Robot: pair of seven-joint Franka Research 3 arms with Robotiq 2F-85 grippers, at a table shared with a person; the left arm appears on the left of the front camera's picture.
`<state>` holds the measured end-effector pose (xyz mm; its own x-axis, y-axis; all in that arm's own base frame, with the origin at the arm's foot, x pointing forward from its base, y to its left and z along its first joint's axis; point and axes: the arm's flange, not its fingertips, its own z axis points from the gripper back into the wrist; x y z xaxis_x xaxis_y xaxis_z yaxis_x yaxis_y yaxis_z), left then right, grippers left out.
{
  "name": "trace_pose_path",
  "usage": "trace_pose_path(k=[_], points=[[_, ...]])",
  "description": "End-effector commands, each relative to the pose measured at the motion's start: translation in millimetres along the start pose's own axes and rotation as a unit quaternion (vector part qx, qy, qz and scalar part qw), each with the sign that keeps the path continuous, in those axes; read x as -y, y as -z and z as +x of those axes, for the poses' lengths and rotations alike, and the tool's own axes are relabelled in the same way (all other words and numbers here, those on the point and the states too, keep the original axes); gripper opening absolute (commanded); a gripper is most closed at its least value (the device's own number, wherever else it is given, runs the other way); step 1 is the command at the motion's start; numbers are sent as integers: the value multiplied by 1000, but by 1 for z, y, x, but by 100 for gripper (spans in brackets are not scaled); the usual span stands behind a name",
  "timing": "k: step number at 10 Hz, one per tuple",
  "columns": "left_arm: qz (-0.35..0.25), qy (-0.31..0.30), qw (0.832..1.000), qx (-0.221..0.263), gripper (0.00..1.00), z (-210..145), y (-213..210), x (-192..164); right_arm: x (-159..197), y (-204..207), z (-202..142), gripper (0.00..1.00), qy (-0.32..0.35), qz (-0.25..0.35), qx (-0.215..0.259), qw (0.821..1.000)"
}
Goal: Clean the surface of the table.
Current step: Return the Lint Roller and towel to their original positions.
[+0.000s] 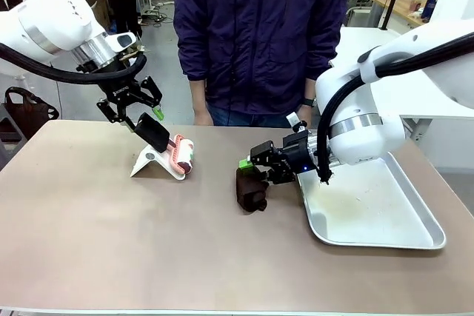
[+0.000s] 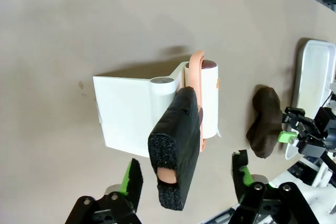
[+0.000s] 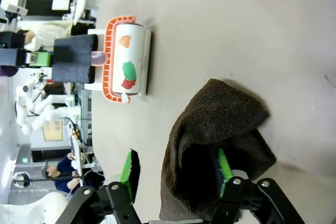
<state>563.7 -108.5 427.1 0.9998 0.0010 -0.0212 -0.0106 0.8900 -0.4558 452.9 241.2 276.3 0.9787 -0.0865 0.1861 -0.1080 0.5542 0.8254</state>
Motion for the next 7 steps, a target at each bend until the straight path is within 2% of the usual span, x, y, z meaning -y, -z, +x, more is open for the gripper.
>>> trace_pose_path(k=[1,4,7], points=[[2,-20,1000,10,100,-4,-13,-4,0,-8,3,100,6,-14,8,1000],[-21,-12,999,25,100,-21,-33,-17,2,-39,0,100,3,22,25,999],[-107,17,993,37,100,-57,-59,-53,25,-87,-12,100,29,92,42,994]])
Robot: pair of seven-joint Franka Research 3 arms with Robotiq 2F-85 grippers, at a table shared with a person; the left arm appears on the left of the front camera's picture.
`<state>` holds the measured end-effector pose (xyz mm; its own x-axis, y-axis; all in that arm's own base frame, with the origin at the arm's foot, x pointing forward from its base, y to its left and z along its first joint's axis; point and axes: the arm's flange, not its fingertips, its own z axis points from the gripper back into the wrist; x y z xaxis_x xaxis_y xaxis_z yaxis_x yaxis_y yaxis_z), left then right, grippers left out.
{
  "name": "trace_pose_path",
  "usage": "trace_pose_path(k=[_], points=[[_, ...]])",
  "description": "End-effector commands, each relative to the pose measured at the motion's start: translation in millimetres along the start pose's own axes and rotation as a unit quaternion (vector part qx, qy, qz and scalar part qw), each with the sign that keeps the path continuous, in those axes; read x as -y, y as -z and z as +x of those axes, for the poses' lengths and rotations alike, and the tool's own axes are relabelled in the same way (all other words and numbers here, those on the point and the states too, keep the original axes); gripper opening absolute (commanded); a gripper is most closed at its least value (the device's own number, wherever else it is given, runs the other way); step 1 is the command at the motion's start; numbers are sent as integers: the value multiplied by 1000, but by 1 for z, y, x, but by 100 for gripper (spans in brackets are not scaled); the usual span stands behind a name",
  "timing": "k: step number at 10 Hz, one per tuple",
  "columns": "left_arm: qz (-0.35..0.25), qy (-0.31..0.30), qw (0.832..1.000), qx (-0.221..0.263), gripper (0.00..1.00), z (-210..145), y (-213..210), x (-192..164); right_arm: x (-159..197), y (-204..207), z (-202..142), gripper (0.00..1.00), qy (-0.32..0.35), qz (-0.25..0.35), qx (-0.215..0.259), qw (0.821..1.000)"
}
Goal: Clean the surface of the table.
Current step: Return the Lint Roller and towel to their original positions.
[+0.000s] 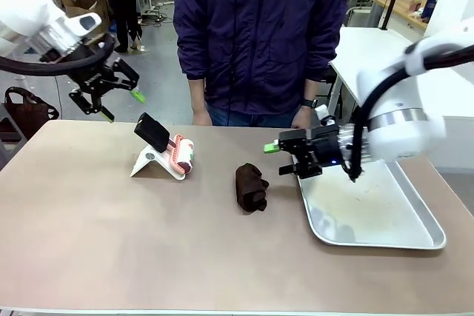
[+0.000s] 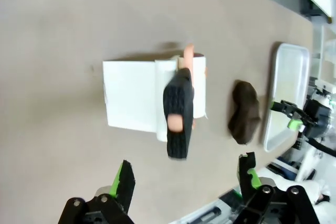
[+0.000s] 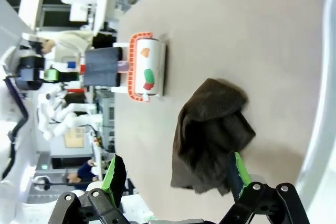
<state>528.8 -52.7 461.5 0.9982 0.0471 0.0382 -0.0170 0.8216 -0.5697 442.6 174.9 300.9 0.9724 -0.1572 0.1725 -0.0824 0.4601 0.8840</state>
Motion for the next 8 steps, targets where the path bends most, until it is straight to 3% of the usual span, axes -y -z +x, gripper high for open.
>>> trace_pose_path(k=[1,2,5,6,8], points=[[-82,33,996,9,100,-40,-22,-34,14,-41,-15,100,14,73,22,997],[-129,42,991,16,100,-61,-37,-55,19,-66,-24,100,11,125,5,992],[-218,47,974,34,100,-82,-50,-116,32,-132,-49,100,-16,184,-16,983],[-289,98,952,35,100,-84,-49,-145,41,-155,-60,100,-24,199,-18,979],[-398,141,901,99,100,-91,-48,-198,53,-187,-74,100,-20,218,-13,976]])
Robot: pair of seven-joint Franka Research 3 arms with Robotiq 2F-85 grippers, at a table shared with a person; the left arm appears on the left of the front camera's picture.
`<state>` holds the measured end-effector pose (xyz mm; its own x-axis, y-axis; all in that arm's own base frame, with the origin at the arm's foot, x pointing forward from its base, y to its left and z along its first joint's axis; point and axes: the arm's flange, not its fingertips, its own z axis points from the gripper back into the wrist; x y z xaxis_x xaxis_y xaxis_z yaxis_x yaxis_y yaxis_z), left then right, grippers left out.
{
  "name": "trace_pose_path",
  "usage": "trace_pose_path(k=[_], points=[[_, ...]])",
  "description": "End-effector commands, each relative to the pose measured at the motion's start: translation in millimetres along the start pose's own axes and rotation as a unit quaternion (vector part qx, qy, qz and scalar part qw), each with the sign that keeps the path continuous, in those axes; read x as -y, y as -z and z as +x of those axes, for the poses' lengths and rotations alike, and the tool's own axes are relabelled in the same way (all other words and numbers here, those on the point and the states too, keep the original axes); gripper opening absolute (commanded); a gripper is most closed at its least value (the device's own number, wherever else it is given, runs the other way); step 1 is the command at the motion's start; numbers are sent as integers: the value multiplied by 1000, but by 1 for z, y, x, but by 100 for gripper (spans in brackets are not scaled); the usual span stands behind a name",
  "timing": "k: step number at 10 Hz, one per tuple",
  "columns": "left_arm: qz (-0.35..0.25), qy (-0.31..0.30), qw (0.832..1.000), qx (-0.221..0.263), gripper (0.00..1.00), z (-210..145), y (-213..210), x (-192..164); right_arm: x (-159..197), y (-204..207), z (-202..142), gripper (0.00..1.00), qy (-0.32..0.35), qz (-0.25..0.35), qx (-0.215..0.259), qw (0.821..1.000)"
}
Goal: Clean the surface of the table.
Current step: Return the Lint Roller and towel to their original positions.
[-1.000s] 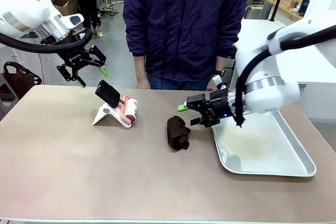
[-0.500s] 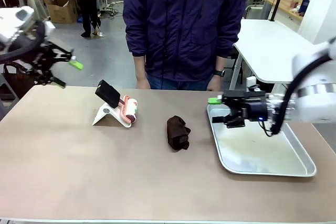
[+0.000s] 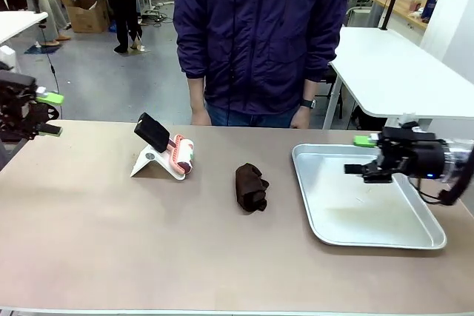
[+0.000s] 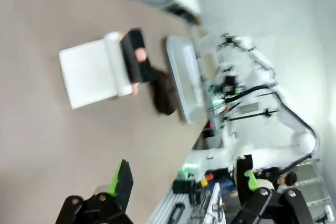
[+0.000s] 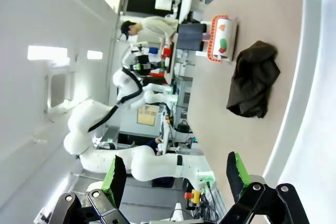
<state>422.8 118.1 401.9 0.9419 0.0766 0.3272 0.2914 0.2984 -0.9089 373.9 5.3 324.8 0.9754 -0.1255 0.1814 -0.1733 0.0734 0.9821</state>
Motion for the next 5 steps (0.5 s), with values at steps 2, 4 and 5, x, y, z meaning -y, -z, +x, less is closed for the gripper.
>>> trace_pose_path(k=[2,4,5], points=[[-93,155,982,-48,100,-13,-20,-47,-2,-21,-41,100,-24,24,34,999],[-46,31,998,26,100,-8,-14,-19,1,-19,-2,100,3,6,9,1000],[-46,31,998,26,100,-8,-14,-19,1,-19,-2,100,3,6,9,1000]])
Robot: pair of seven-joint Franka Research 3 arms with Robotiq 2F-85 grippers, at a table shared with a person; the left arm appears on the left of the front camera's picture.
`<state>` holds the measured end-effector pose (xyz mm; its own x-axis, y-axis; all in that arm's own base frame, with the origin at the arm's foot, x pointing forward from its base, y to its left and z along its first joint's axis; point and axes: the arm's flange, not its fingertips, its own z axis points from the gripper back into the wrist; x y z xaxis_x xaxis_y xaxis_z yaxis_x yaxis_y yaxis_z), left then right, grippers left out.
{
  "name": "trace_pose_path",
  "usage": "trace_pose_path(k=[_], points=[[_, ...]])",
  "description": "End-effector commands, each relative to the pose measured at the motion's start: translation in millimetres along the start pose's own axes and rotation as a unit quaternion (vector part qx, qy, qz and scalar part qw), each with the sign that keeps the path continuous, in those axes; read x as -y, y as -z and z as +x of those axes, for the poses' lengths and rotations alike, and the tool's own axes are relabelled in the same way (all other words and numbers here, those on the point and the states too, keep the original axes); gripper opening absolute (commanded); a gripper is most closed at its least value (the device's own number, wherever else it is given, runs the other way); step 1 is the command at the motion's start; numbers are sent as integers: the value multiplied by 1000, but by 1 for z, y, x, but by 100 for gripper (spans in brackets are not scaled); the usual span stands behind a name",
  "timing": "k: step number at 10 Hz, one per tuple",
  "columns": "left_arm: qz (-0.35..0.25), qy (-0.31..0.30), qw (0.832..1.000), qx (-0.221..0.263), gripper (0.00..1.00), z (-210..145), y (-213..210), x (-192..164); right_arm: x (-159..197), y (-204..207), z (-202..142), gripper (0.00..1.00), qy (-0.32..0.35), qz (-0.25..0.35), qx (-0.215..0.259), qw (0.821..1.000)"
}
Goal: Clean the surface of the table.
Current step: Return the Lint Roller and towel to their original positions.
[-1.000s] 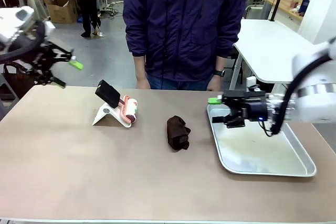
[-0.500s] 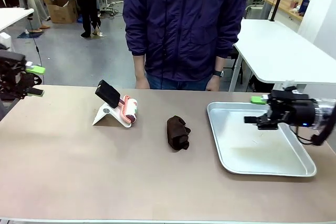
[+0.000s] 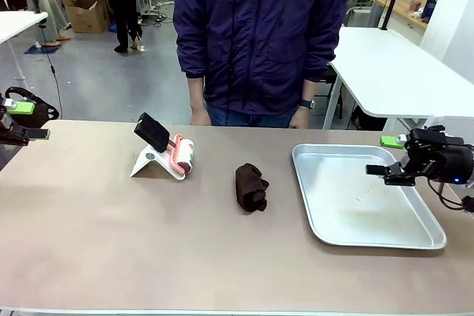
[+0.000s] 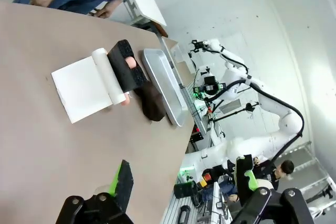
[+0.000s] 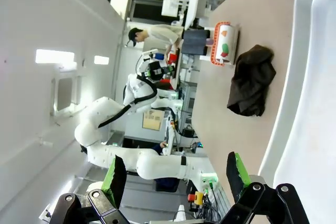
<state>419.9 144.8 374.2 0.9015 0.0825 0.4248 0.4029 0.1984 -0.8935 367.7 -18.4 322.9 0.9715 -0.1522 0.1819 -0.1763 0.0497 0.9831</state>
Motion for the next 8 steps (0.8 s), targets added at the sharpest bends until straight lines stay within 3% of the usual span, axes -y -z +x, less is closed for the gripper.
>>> trace_pose_path(k=[1,8], points=[[10,-19,1000,10,100,2,6,13,-2,5,1,100,3,-6,-4,1000],[10,-19,1000,10,100,2,6,13,-2,5,1,100,3,-6,-4,1000]])
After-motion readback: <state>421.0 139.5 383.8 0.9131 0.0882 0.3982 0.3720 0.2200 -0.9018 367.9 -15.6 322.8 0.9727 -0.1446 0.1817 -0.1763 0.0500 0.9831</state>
